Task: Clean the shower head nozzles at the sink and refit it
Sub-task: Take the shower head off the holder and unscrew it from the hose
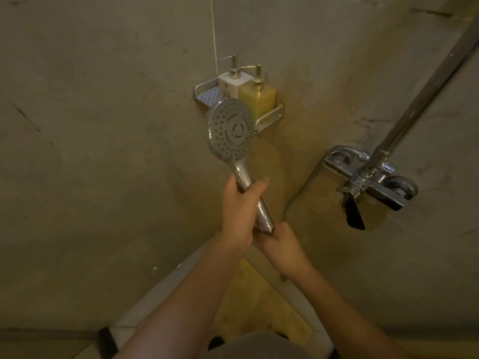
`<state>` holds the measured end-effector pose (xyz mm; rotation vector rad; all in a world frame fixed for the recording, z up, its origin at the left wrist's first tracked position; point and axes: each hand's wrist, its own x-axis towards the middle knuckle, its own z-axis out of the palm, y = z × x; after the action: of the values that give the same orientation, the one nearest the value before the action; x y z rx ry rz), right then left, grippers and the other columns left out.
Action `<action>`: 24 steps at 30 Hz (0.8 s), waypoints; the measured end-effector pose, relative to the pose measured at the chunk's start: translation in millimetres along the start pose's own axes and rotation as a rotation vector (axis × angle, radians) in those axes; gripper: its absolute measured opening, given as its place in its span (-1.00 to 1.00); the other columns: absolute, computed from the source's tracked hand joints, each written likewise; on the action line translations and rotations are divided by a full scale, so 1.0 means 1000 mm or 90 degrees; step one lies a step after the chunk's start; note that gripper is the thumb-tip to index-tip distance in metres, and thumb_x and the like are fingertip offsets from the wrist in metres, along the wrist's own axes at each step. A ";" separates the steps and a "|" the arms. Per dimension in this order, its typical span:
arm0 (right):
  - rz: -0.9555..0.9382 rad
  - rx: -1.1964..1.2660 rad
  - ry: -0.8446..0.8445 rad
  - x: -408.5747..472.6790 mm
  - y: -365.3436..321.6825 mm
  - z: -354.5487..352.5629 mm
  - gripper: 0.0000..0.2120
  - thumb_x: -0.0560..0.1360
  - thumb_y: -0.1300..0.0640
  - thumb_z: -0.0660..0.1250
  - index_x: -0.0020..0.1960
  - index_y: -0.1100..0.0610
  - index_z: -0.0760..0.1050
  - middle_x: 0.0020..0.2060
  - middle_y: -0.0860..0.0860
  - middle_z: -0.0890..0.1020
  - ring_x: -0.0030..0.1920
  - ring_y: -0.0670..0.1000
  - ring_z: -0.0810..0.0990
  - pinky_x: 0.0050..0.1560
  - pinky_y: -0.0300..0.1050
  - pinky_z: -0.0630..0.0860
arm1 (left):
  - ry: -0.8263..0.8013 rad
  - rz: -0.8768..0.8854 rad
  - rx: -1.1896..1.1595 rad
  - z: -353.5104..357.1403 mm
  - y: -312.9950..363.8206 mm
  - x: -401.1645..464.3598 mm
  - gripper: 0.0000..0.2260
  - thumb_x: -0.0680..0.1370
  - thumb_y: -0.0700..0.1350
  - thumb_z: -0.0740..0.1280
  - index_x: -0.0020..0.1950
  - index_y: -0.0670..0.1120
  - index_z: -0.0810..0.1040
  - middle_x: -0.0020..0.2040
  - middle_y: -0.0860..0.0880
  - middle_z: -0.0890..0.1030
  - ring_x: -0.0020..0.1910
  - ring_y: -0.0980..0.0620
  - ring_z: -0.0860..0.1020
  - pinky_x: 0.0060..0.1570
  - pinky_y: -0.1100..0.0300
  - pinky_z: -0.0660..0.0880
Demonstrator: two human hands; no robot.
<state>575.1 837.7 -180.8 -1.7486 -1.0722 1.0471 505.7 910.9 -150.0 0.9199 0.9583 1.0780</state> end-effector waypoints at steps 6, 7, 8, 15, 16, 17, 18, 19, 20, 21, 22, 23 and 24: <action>0.229 0.344 -0.450 -0.007 -0.011 -0.023 -0.59 0.43 0.17 0.32 -0.46 0.01 0.16 -0.59 -0.09 0.17 -0.62 -0.16 0.11 -0.63 -0.31 0.01 | -0.355 -0.141 -0.351 -0.017 0.018 0.010 -0.68 0.22 -0.08 0.66 -0.06 -0.06 0.76 -0.26 -0.08 0.71 -0.27 -0.04 0.70 -0.25 0.13 0.63; 0.257 0.371 -0.536 -0.004 -0.010 -0.025 -0.58 0.43 0.14 0.34 -0.48 0.02 0.18 -0.61 -0.10 0.17 -0.64 -0.18 0.11 -0.66 -0.35 0.04 | -0.395 -0.161 -0.379 -0.018 0.016 0.011 -0.58 0.24 -0.01 0.65 0.06 -0.05 0.77 -0.31 -0.03 0.69 -0.30 0.00 0.68 -0.29 0.16 0.60; 0.269 0.396 -0.613 0.000 -0.007 -0.026 -0.57 0.42 0.11 0.37 -0.51 0.02 0.22 -0.62 -0.11 0.17 -0.64 -0.19 0.10 -0.67 -0.38 0.05 | -0.437 -0.175 -0.400 -0.018 0.015 0.012 -0.56 0.31 0.03 0.61 0.16 -0.05 0.74 -0.37 0.01 0.65 -0.35 0.04 0.64 -0.32 0.19 0.56; 0.264 0.309 -0.441 -0.002 -0.007 -0.026 -0.57 0.52 0.18 0.26 -0.45 0.00 0.18 -0.60 -0.09 0.20 -0.62 -0.15 0.11 -0.63 -0.31 -0.02 | -0.283 -0.225 -0.275 0.000 0.018 0.012 -0.53 0.62 0.11 0.29 -0.45 -0.07 0.43 -0.65 0.07 0.21 -0.70 0.13 0.19 -0.60 0.28 0.14; 0.236 0.269 -0.356 -0.004 -0.007 -0.025 -0.59 0.53 0.22 0.26 -0.41 0.01 0.19 -0.56 -0.06 0.19 -0.59 -0.12 0.11 -0.59 -0.28 -0.03 | -0.181 -0.226 -0.240 0.005 0.019 0.008 -0.54 0.60 0.13 0.33 -0.43 -0.05 0.39 -0.63 0.06 0.22 -0.68 0.13 0.19 -0.60 0.27 0.16; 0.203 0.218 -0.281 -0.005 -0.007 -0.023 -0.62 0.52 0.23 0.29 -0.38 0.02 0.22 -0.53 -0.02 0.21 -0.57 -0.09 0.13 -0.55 -0.25 -0.01 | -0.094 -0.232 -0.214 0.009 0.019 0.005 -0.54 0.59 0.16 0.36 -0.40 -0.03 0.37 -0.60 0.06 0.23 -0.65 0.12 0.21 -0.58 0.26 0.20; 0.165 0.148 -0.211 -0.005 -0.007 -0.021 -0.66 0.51 0.22 0.31 -0.36 0.04 0.26 -0.51 0.01 0.25 -0.54 -0.07 0.16 -0.52 -0.21 0.04 | -0.025 -0.233 -0.185 0.012 0.019 0.002 -0.55 0.58 0.19 0.39 -0.37 -0.02 0.36 -0.56 0.05 0.25 -0.62 0.11 0.23 -0.55 0.24 0.25; 0.124 0.065 -0.141 -0.006 -0.006 -0.018 -0.68 0.50 0.20 0.33 -0.36 0.06 0.30 -0.50 0.02 0.30 -0.52 -0.06 0.20 -0.49 -0.17 0.10 | 0.020 -0.224 -0.152 0.015 0.017 0.000 -0.56 0.56 0.21 0.42 -0.33 -0.03 0.36 -0.52 0.03 0.27 -0.58 0.09 0.27 -0.51 0.21 0.29; 0.089 -0.014 -0.075 -0.005 -0.004 -0.014 -0.69 0.49 0.17 0.34 -0.38 0.07 0.33 -0.49 0.00 0.35 -0.50 -0.07 0.24 -0.46 -0.15 0.15 | 0.048 -0.198 -0.115 0.016 0.015 -0.002 -0.56 0.56 0.21 0.42 -0.30 -0.03 0.36 -0.49 0.02 0.30 -0.55 0.07 0.30 -0.47 0.18 0.32; 0.068 -0.070 -0.018 -0.005 0.000 -0.012 -0.69 0.48 0.16 0.34 -0.41 0.09 0.36 -0.50 -0.02 0.39 -0.48 -0.08 0.26 -0.43 -0.13 0.20 | 0.063 -0.166 -0.078 0.018 0.013 -0.005 -0.58 0.57 0.21 0.42 -0.26 -0.03 0.37 -0.47 0.01 0.33 -0.52 0.05 0.34 -0.44 0.16 0.36; 0.057 -0.106 0.029 -0.004 0.003 -0.010 -0.69 0.47 0.16 0.33 -0.42 0.12 0.38 -0.51 -0.02 0.42 -0.47 -0.08 0.29 -0.41 -0.12 0.23 | 0.064 -0.130 -0.049 0.019 0.011 -0.008 -0.61 0.58 0.20 0.41 -0.21 -0.04 0.38 -0.45 0.01 0.36 -0.49 0.04 0.38 -0.42 0.16 0.39; 0.050 -0.132 0.065 -0.003 0.006 -0.010 -0.70 0.46 0.15 0.32 -0.43 0.13 0.38 -0.50 -0.02 0.45 -0.46 -0.06 0.32 -0.40 -0.10 0.26 | 0.057 -0.105 -0.033 0.020 0.009 -0.011 -0.64 0.60 0.19 0.39 -0.15 -0.04 0.39 -0.43 0.02 0.39 -0.46 0.04 0.41 -0.39 0.15 0.41; 0.043 -0.149 0.089 -0.002 0.008 -0.011 -0.69 0.46 0.14 0.31 -0.43 0.13 0.38 -0.49 -0.01 0.46 -0.45 -0.04 0.34 -0.40 -0.09 0.28 | 0.046 -0.092 -0.024 0.022 0.007 -0.014 -0.67 0.62 0.18 0.36 -0.09 -0.04 0.40 -0.41 0.02 0.41 -0.42 0.04 0.44 -0.37 0.14 0.43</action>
<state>586.4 830.9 -184.4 -2.0260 -1.0885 0.8529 521.3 896.3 -134.1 0.7735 1.0441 1.0089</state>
